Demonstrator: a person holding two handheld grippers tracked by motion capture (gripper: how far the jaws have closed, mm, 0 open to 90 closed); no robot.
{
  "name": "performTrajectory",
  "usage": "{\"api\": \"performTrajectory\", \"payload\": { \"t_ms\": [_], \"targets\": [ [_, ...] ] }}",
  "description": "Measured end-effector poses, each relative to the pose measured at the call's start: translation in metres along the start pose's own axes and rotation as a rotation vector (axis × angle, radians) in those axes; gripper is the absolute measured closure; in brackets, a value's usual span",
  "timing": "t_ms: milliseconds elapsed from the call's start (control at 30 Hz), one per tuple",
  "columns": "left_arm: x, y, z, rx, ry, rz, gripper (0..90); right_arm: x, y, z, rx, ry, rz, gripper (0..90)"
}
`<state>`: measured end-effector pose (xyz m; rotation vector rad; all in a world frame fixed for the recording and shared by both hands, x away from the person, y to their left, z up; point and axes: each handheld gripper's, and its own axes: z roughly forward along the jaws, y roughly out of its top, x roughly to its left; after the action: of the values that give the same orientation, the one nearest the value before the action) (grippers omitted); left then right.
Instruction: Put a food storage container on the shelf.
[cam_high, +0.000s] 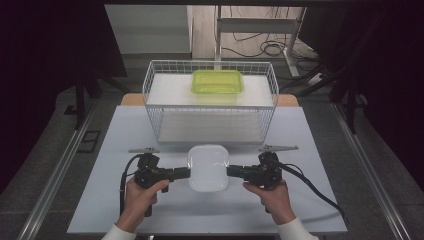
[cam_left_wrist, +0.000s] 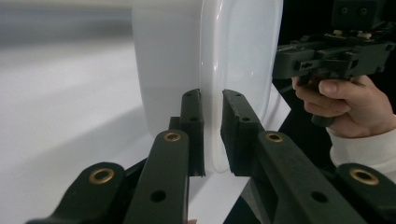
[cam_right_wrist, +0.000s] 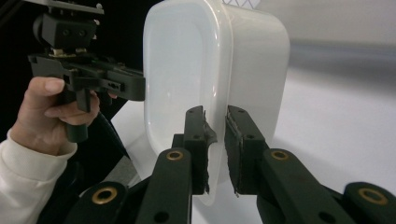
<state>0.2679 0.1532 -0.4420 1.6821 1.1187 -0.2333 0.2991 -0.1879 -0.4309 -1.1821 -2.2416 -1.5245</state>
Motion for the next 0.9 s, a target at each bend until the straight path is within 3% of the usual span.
{"api": "performTrajectory", "payload": {
  "t_ms": [233, 500, 900],
  "targets": [
    [-0.011, 0.022, -0.010, -0.031, -0.020, 0.033, 79.6, 0.007, 0.021, -0.010, -0.023, 0.020, -0.025, 78.5],
    [-0.023, 0.046, -0.017, -0.060, -0.014, 0.065, 79.6, 0.021, 0.047, -0.022, -0.043, -0.003, -0.083, 78.3],
    [-0.029, 0.082, -0.027, -0.085, -0.032, 0.093, 79.5, 0.031, 0.085, -0.032, -0.081, -0.005, -0.114, 78.1]
  ]
}}
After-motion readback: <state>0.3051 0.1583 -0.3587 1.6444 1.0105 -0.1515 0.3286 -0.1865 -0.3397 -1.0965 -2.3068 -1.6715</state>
